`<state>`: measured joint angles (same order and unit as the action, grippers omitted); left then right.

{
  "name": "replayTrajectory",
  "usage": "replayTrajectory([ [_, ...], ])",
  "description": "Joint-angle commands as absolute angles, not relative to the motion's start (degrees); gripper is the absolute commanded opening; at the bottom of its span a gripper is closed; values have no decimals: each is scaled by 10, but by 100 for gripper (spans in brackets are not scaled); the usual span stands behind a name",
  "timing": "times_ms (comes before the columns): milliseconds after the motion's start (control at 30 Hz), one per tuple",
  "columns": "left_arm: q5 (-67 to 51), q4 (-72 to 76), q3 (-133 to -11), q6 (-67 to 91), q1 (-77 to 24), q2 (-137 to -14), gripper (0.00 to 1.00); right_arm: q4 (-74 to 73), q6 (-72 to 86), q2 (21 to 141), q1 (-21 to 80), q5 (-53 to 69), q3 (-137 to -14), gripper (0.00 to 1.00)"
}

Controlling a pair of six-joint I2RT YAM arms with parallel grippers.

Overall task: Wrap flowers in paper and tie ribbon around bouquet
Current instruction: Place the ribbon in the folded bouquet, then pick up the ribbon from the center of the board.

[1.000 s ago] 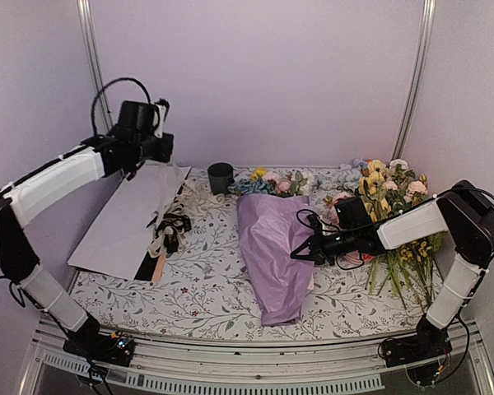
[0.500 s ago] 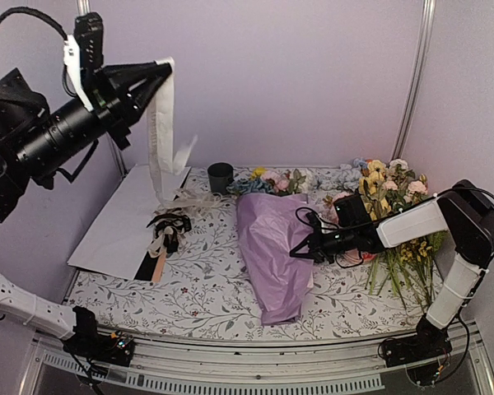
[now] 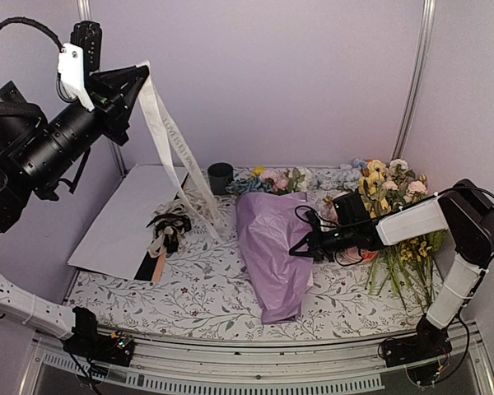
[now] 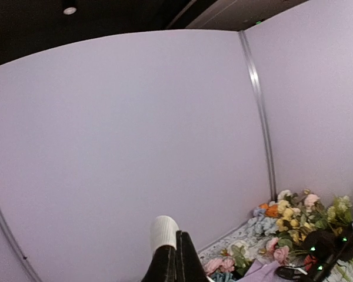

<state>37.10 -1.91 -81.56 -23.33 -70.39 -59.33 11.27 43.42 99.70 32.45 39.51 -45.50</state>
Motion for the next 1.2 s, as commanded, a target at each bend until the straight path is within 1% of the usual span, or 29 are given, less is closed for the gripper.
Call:
replayTrajectory([
  [0,379,-135,-800,-121,-684,-563,0,122,414,990,321,397,-476,0],
  [33,298,-162,-791,-104,-686,-565,0,120,413,990,321,396,-477,0],
  [67,165,-190,-779,-101,-693,-574,0,117,412,990,321,396,-478,0],
  [100,72,-206,-760,-107,-704,-588,0,114,412,990,321,394,-479,0],
  [133,7,-207,-740,-111,-718,-608,0,112,409,990,321,394,-480,0],
  [200,-85,-196,-719,-103,-746,-667,0,106,407,991,321,392,-483,0],
  [267,-146,-227,-737,-108,-761,-746,0,99,404,991,321,390,-487,0],
  [300,-156,-250,-751,-110,-763,-775,9,96,403,991,321,388,-487,0],
  [333,-162,-278,-764,-114,-761,-796,35,94,401,990,321,388,-488,0],
  [367,-167,-290,-766,-123,-760,-806,58,92,400,989,321,387,-488,0],
  [433,-179,-288,-745,-145,-755,-806,95,89,398,989,321,387,-490,0],
  [467,-185,-282,-732,-151,-748,-799,99,87,397,989,321,387,-490,0],
  [533,-184,-257,-701,-144,-718,-780,99,84,394,988,321,385,-492,0],
  [567,-165,-240,-687,-125,-691,-770,99,83,393,988,321,384,-493,0],
  [667,-104,-195,-648,-41,-573,-760,99,84,393,990,321,384,-494,0],
  [700,-71,-186,-638,-6,-516,-764,91,84,393,991,321,385,-494,0],
  [733,-36,-188,-634,28,-476,-776,78,84,393,991,321,385,-493,0],
  [767,-16,-203,-638,56,-433,-802,59,84,393,992,321,386,-494,0],
  [800,-6,-213,-640,77,-397,-816,47,83,393,992,321,386,-494,0],
  [833,1,-219,-644,90,-364,-839,43,83,392,991,321,386,-493,0],
  [867,5,-216,-646,92,-338,-862,43,82,391,991,321,386,-492,0],
  [1000,37,-219,-685,53,-292,-968,57,78,389,991,321,383,-491,0],
  [1067,44,-220,-725,26,-288,-1013,59,76,387,992,321,382,-490,0],
  [1167,45,-203,-761,-5,-283,-1065,58,75,385,994,321,383,-489,0],
])
